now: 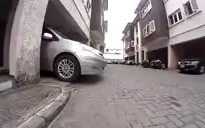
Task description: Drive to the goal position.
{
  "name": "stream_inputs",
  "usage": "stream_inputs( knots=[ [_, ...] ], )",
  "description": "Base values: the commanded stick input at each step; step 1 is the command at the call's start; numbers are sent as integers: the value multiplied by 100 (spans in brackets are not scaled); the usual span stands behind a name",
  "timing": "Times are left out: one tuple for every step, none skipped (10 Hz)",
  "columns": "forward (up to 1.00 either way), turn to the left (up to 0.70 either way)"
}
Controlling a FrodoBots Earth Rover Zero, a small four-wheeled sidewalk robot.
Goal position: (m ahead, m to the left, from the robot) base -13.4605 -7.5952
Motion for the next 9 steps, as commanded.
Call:
stream_inputs(
  knots=[
    [0, 0],
    [0, 0],
    [0, 0],
    [0, 0],
    [0, -2],
    [0, -49],
    [0, -70],
    [0, -70],
    [0, -70]
  ],
)
